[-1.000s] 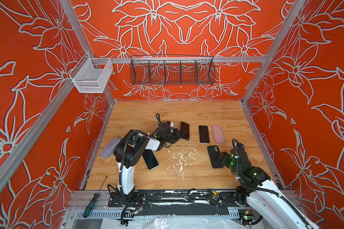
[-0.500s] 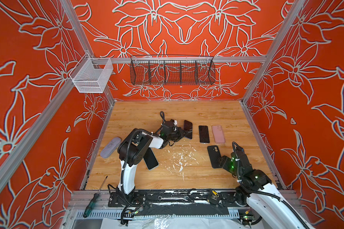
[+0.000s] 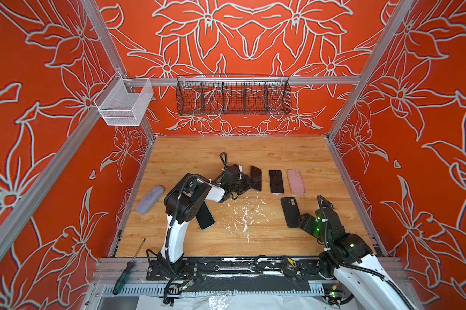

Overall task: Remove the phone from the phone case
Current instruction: 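Lower the bare blue phone toward the table with the left gripper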

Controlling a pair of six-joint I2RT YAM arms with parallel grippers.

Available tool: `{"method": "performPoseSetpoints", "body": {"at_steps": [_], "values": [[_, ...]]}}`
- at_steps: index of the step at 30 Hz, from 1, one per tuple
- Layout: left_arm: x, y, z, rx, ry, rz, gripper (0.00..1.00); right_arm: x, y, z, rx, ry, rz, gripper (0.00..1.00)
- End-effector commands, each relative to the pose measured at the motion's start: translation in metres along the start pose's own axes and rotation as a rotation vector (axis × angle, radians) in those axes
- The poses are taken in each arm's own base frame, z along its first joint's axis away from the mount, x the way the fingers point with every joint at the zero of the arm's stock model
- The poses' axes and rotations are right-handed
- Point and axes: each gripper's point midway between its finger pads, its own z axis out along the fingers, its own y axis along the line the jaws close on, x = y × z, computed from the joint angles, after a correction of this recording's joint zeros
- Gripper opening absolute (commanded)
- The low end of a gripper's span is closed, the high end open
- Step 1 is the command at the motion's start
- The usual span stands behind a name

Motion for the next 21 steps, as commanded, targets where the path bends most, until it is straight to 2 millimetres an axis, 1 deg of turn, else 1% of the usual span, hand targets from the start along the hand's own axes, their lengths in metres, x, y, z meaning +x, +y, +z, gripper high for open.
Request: {"method": "performPoseSetpoints", "body": {"at_steps": [1,7,10,14,21], "values": [[-0.005,-0.005,0.005,0.019,-0.025,0.01,0.08,0.0,-0.007,-0.003,0.025,-0.01,0.027,0.66],[-0.004,0.004,0.006,-0.007,-0.033,0.001,0.19,0.002,-0.007,-0.002,0.031,0.004,0.02,0.66],[-0.004,0.008,0.006,-0.017,-0.042,0.0,0.22,0.001,-0.007,-0.002,0.034,0.001,0.019,0.66],[-0.003,0.01,0.006,-0.029,-0.041,0.007,0.27,-0.001,-0.007,-0.004,0.028,-0.008,0.022,0.66],[-0.006,0.008,-0.001,-0.053,-0.054,0.052,0.39,-0.002,-0.005,-0.007,0.019,-0.014,0.03,0.66]]}}
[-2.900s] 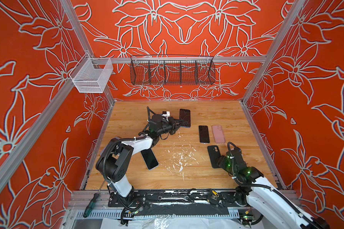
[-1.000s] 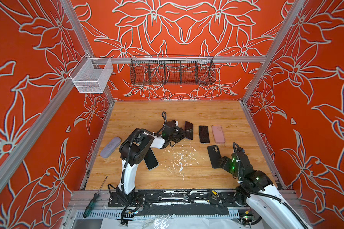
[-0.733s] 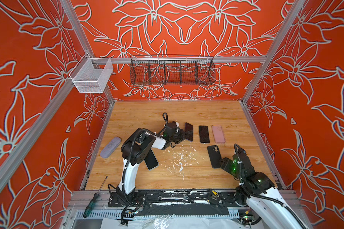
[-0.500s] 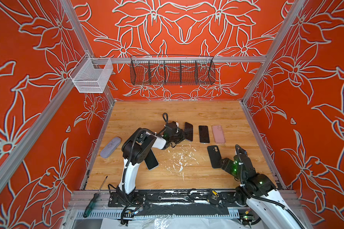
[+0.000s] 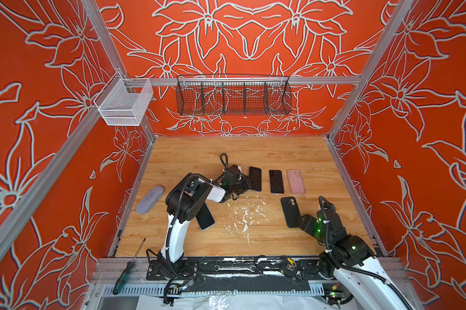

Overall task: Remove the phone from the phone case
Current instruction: 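Lower the bare blue phone toward the table with the left gripper, then raise the left gripper away while the right gripper reaches toward the white-edged phone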

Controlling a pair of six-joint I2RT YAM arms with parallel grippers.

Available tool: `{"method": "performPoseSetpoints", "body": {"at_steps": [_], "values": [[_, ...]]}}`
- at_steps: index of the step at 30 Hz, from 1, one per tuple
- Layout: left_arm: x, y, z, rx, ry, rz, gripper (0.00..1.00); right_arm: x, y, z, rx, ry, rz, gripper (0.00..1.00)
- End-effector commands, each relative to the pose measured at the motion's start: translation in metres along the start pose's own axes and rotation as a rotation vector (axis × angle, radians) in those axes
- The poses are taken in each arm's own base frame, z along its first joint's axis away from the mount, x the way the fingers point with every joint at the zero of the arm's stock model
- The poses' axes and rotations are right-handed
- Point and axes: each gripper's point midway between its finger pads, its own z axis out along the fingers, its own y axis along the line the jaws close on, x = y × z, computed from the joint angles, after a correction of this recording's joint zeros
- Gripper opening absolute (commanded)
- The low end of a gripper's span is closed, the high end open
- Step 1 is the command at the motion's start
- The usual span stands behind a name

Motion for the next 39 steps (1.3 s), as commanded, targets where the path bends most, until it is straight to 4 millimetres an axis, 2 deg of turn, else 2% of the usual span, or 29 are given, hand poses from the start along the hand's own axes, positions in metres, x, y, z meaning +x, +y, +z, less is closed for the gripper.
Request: {"method": "performPoseSetpoints", "body": {"at_steps": [1,8,14,22,29,34,39], "values": [[-0.004,-0.005,-0.006,-0.017,-0.024,0.049,0.4,-0.005,-0.002,-0.006,0.017,-0.018,0.011,0.66],[-0.008,-0.005,-0.013,-0.044,-0.043,0.068,0.47,-0.009,0.008,-0.013,0.007,0.007,-0.022,0.66],[-0.007,-0.005,-0.014,-0.051,-0.036,0.064,0.48,-0.013,0.016,-0.02,-0.029,-0.001,-0.031,0.66],[-0.012,-0.009,-0.025,-0.042,-0.041,0.051,0.53,-0.014,0.03,-0.023,-0.094,0.004,-0.051,0.66],[-0.023,-0.02,-0.046,-0.02,-0.066,0.041,0.59,-0.015,0.042,-0.027,-0.135,0.024,-0.059,0.66],[-0.032,-0.031,-0.065,-0.023,-0.078,0.042,0.72,-0.017,0.048,-0.026,-0.129,0.041,-0.083,0.66],[-0.038,-0.052,-0.084,-0.01,-0.1,0.078,0.74,-0.022,0.057,-0.025,-0.141,0.042,-0.102,0.67]]}}
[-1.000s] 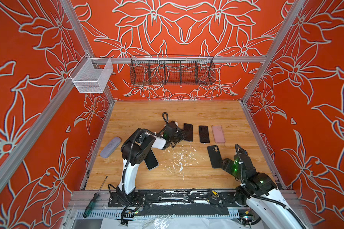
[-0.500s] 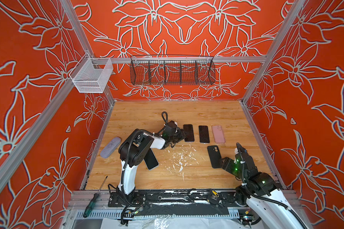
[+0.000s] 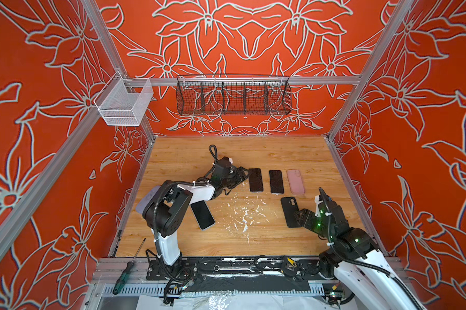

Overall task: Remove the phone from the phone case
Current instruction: 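Raise the left gripper away while the right gripper reaches toward the white-edged phone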

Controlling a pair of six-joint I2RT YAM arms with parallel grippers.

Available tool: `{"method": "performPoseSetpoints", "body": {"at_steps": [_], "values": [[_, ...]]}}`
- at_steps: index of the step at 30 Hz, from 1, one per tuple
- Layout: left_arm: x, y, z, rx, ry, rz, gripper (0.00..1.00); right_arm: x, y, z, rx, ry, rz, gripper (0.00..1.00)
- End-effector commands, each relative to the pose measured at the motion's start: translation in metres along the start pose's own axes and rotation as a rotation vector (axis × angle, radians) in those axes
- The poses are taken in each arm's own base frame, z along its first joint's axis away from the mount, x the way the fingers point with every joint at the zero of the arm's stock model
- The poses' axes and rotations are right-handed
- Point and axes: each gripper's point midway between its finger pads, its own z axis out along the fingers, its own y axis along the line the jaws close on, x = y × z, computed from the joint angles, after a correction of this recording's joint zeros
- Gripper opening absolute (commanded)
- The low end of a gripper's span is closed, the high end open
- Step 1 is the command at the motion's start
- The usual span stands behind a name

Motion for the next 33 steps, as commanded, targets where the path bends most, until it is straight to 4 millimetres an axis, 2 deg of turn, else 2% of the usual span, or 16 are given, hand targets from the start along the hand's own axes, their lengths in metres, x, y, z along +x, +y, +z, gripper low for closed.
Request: {"method": "performPoseSetpoints", "body": {"at_steps": [1,8,12,16,17,21,23,24,26,30,33], "values": [[-0.004,-0.012,-0.014,0.003,-0.009,0.027,0.75,-0.011,0.015,-0.005,-0.042,-0.024,-0.025,0.67],[-0.015,-0.027,-0.034,0.016,-0.022,0.01,0.79,-0.016,0.029,0.001,-0.038,-0.004,-0.089,0.69],[-0.022,-0.034,-0.052,-0.007,0.005,-0.01,0.89,-0.024,0.046,0.001,-0.055,-0.02,-0.148,0.7],[-0.031,-0.041,-0.08,-0.074,0.05,-0.019,1.0,-0.029,0.06,0.004,-0.039,-0.021,-0.215,0.7],[-0.037,-0.043,-0.088,-0.102,0.056,0.004,0.97,-0.03,0.066,0.005,-0.046,-0.02,-0.239,0.71],[-0.056,-0.048,-0.112,-0.195,0.058,0.091,0.97,-0.028,0.085,0.014,-0.055,-0.006,-0.302,0.78],[-0.064,-0.055,-0.121,-0.186,0.067,0.124,0.97,-0.026,0.098,0.018,-0.071,0.015,-0.335,0.96],[-0.068,-0.056,-0.125,-0.195,0.058,0.155,0.97,-0.025,0.104,0.02,-0.079,0.018,-0.351,0.98],[-0.078,-0.053,-0.134,-0.234,0.034,0.197,0.97,-0.022,0.114,0.026,-0.084,0.026,-0.375,0.98],[-0.093,-0.049,-0.151,-0.23,-0.015,0.181,0.97,-0.014,0.134,0.036,-0.06,0.064,-0.453,0.98],[-0.111,-0.043,-0.168,-0.232,-0.073,0.149,0.97,-0.008,0.152,0.043,-0.048,0.063,-0.518,0.98]]}}
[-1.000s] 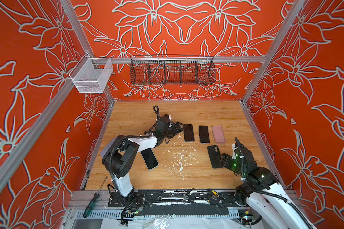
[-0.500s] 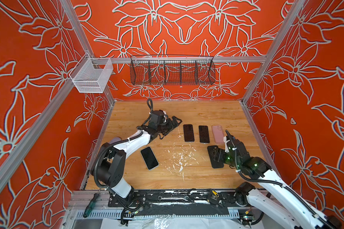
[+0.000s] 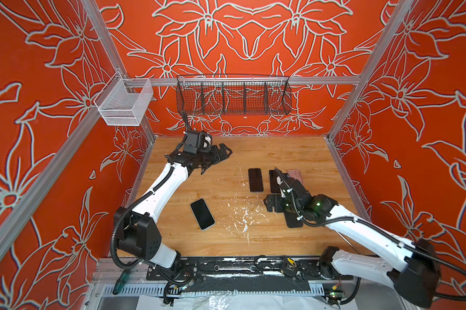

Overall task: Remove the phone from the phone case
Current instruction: 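Raise the left gripper away while the right gripper reaches toward the white-edged phone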

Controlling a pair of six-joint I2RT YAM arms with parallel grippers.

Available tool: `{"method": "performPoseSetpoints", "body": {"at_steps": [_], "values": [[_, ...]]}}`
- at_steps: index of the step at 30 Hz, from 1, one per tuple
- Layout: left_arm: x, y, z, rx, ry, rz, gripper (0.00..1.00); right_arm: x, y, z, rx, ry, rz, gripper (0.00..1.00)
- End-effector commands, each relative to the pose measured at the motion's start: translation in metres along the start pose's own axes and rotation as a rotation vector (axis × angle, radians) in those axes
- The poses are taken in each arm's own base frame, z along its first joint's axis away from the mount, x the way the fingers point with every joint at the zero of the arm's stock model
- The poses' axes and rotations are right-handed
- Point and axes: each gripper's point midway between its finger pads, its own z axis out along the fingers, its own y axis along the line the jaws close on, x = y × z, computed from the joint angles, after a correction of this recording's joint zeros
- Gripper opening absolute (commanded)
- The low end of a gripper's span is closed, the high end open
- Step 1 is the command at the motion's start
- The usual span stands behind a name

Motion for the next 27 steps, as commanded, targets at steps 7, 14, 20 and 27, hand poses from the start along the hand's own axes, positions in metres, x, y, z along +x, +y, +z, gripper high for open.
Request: {"method": "performPoseSetpoints", "body": {"at_steps": [7,14,20,27], "values": [[-0.037,0.032,-0.053,-0.053,-0.152,-0.02,0.97,-0.016,0.063,0.029,0.001,-0.009,-0.167,0.98],[-0.054,0.058,-0.068,-0.079,-0.199,-0.083,0.97,-0.005,0.122,0.062,-0.067,0.059,-0.269,0.99],[-0.063,0.083,-0.067,-0.112,-0.179,-0.14,0.97,0.004,0.162,0.086,-0.134,0.098,-0.321,0.99],[-0.067,0.108,-0.062,-0.138,-0.134,-0.201,0.97,0.014,0.2,0.109,-0.187,0.131,-0.367,0.98]]}}
